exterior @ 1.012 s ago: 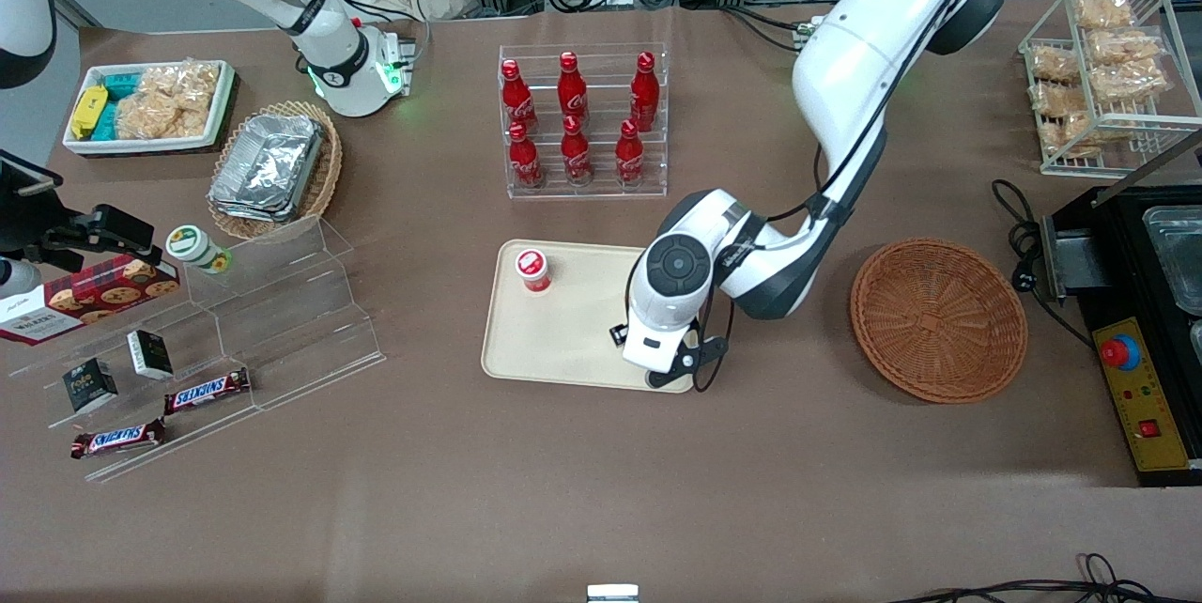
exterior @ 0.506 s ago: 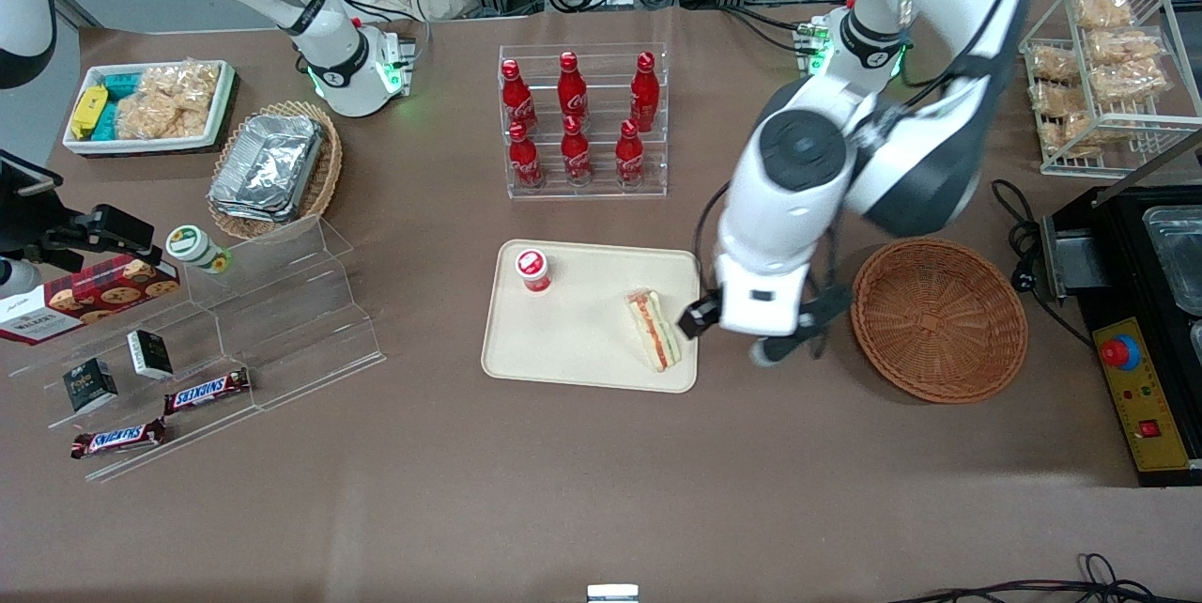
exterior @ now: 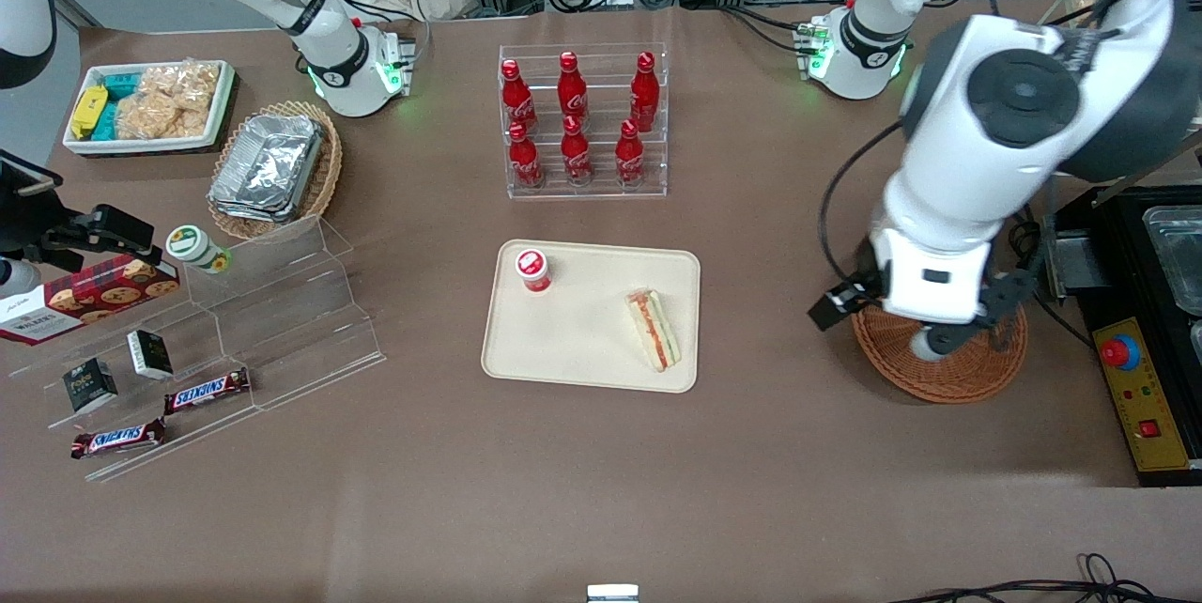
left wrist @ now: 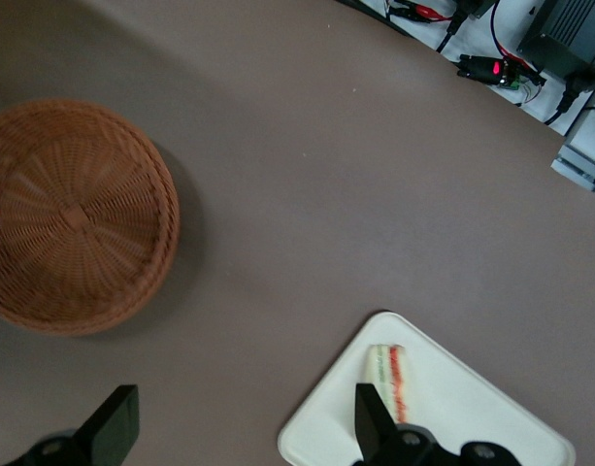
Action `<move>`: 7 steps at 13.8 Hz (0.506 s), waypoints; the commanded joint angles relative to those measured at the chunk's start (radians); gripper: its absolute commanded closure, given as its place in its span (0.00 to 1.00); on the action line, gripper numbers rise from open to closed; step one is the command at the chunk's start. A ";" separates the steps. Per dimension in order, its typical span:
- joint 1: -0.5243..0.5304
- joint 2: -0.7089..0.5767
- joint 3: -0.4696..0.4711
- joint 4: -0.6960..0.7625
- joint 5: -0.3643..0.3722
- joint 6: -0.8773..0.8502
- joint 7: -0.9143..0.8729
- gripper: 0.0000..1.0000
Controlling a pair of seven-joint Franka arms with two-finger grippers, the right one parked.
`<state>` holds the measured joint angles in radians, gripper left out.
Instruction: Place sandwich from basket to tray
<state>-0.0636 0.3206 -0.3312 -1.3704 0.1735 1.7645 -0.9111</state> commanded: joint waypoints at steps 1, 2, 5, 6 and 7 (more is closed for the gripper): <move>0.025 -0.080 0.067 -0.076 -0.054 -0.030 0.203 0.00; 0.024 -0.098 0.101 -0.093 -0.058 -0.036 0.277 0.00; 0.002 -0.161 0.214 -0.147 -0.139 -0.042 0.473 0.00; -0.019 -0.179 0.275 -0.160 -0.170 -0.056 0.542 0.00; -0.037 -0.202 0.322 -0.179 -0.183 -0.059 0.598 0.00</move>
<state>-0.0583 0.1976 -0.0997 -1.4760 0.0312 1.7177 -0.4183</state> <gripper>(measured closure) 0.000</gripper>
